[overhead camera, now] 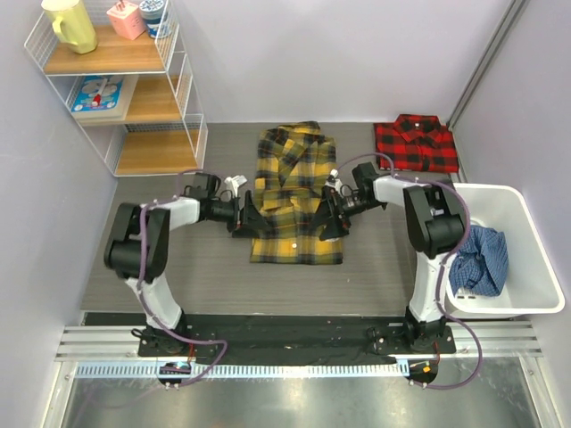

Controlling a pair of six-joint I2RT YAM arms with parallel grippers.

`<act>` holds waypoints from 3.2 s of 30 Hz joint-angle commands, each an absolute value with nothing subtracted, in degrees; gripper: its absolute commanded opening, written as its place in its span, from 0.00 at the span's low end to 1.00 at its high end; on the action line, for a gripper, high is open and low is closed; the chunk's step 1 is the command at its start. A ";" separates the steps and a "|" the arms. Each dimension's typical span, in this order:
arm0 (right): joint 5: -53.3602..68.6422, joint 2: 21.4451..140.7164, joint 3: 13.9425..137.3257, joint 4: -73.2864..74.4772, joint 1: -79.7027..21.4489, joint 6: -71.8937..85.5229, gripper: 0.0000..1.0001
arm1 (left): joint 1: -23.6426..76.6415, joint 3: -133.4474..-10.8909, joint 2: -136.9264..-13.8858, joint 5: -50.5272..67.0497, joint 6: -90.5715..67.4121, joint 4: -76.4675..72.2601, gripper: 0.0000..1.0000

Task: Fold and stack the long sleeve shirts
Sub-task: Fold the shirt

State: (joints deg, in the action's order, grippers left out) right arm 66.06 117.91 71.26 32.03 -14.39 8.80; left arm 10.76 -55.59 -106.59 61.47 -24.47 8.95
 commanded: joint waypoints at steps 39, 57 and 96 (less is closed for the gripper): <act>58.03 126.65 95.97 48.90 -9.68 -6.53 0.96 | 22.50 -57.64 -108.18 41.50 -36.50 -4.16 0.64; 48.86 112.25 81.28 29.26 -14.15 2.91 0.66 | 33.88 -49.58 -75.60 17.85 15.34 24.44 0.71; 49.83 113.21 76.20 24.87 -28.56 -1.76 0.26 | 64.86 -55.08 -72.16 15.28 26.91 38.56 0.00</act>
